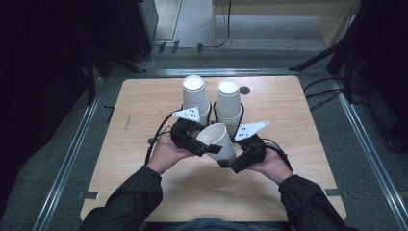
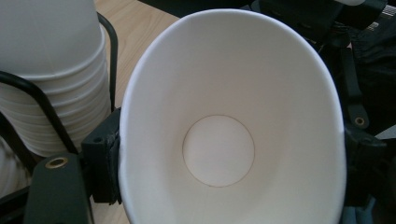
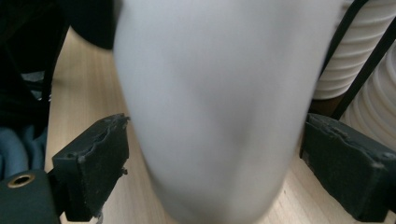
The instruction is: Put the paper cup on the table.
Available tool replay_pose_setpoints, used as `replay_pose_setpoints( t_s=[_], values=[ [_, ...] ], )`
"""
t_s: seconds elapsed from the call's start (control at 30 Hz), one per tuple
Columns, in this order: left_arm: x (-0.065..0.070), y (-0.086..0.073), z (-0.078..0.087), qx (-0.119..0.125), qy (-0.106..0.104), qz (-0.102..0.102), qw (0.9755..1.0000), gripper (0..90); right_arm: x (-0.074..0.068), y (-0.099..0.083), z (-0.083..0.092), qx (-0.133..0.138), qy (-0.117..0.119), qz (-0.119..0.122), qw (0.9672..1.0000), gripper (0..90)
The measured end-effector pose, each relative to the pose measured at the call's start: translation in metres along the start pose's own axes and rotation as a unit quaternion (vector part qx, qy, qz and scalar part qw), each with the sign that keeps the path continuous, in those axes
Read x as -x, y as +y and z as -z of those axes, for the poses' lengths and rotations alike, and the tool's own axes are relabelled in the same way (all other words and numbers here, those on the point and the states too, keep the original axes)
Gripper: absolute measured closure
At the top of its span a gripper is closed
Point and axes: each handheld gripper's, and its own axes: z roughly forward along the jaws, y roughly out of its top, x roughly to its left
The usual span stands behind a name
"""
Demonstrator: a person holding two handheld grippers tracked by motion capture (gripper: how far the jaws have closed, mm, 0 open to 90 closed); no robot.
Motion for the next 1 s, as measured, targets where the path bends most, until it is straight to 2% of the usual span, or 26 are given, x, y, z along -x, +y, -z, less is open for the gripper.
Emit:
replay_pose_setpoints(
  t_s=[0.23,0.27,0.4,0.43,0.47,0.5,0.57,0.6,0.8,0.93,1.0],
  values=[
    [-0.001,-0.001,0.005,-0.011,0.017,-0.012,0.9997,17.9,0.001,0.000,0.013,0.007,-0.002,-0.007,0.9999,9.2],
    [-0.001,-0.002,0.006,-0.013,0.023,-0.016,0.9995,17.9,0.001,-0.001,0.014,0.004,-0.002,-0.010,0.9999,9.2],
    [-0.001,-0.003,0.006,-0.019,0.025,-0.017,0.9993,17.9,0.001,-0.002,0.017,-0.006,-0.003,-0.007,1.0000,9.5],
    [-0.002,-0.003,0.006,-0.026,0.029,-0.023,0.9990,17.9,0.001,-0.003,0.018,-0.014,-0.011,0.002,0.9998,11.2],
    [-0.002,-0.003,0.006,-0.026,0.029,-0.023,0.9990,17.9,0.001,-0.003,0.018,-0.014,-0.011,0.002,0.9998,11.2],
    [-0.002,-0.004,0.006,-0.037,0.025,-0.027,0.9987,17.9,0.001,-0.005,0.021,-0.014,-0.019,0.008,0.9997,13.8],
    [-0.001,-0.004,0.005,-0.038,0.023,-0.025,0.9987,17.8,0.001,-0.005,0.022,-0.015,-0.020,0.006,0.9997,13.8],
    [0.000,-0.005,0.005,-0.048,0.026,-0.033,0.9980,17.8,0.001,-0.005,0.025,-0.012,-0.024,0.004,0.9996,13.8],
    [0.001,-0.007,0.004,-0.063,0.032,-0.046,0.9965,17.8,0.001,-0.005,0.029,-0.008,-0.030,0.004,0.9995,13.8],
    [0.003,-0.010,0.006,-0.069,0.042,-0.054,0.9953,17.8,0.002,-0.007,0.031,-0.009,-0.053,-0.004,0.9985,14.0],
    [0.002,-0.011,0.008,-0.072,0.045,-0.057,0.9948,17.8,0.002,-0.007,0.031,-0.009,-0.056,-0.006,0.9984,14.0]
  ],
)
